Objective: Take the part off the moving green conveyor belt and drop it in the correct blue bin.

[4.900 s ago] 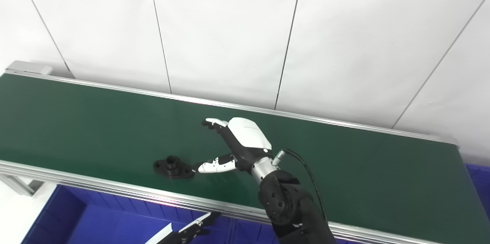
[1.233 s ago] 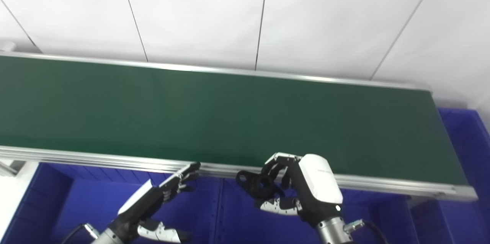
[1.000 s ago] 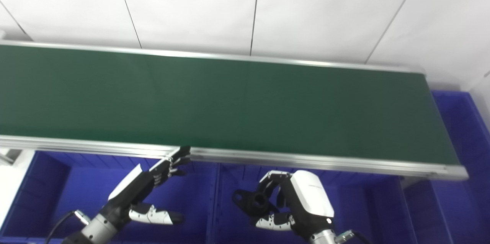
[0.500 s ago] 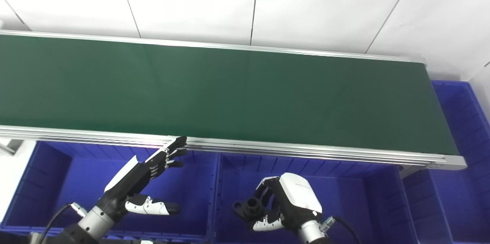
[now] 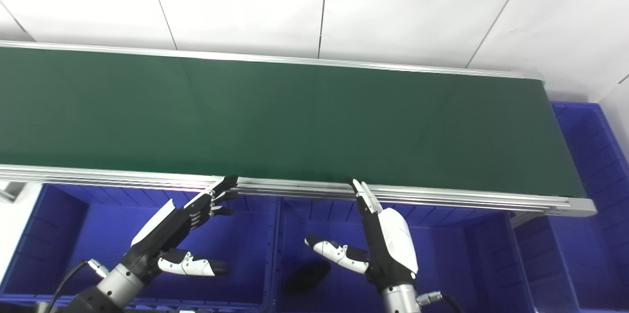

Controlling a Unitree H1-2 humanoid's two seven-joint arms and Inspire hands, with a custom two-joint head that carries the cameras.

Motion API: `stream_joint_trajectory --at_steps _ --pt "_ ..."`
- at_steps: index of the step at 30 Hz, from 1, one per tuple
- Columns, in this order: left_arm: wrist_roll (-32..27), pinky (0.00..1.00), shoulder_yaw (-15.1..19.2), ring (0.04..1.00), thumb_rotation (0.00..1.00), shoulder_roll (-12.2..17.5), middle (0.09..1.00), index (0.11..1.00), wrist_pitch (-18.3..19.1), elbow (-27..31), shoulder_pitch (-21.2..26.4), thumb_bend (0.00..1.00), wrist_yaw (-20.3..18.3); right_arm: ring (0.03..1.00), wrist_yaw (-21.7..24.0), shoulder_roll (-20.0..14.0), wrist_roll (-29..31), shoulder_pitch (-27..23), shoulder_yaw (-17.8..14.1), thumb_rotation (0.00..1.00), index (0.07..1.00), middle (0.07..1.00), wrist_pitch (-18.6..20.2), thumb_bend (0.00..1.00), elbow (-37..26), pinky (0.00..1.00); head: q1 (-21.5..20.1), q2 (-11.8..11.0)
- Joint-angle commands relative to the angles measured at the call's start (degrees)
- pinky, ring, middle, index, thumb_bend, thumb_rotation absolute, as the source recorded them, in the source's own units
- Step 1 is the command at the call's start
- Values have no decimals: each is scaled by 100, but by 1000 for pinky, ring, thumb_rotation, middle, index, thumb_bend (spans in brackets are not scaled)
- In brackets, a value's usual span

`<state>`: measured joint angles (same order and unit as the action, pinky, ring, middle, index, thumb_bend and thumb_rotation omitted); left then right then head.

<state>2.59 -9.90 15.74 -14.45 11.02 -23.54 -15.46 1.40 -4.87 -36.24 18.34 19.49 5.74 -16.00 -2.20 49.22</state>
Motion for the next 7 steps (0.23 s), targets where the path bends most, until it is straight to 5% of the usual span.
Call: stream_joint_trajectory --at_steps 1,7 --pt "-101 822 45 928 403 75 980 963 -135 127 -42 717 -17 941 -176 91 126 148 103 758 966 970 -443 684 -344 850 32 -17" --pt "-73 831 41 931 407 52 979 964 -141 113 -54 719 -23 917 -66 194 452 450 482 717 969 958 -436 685 -487 821 85 -95"
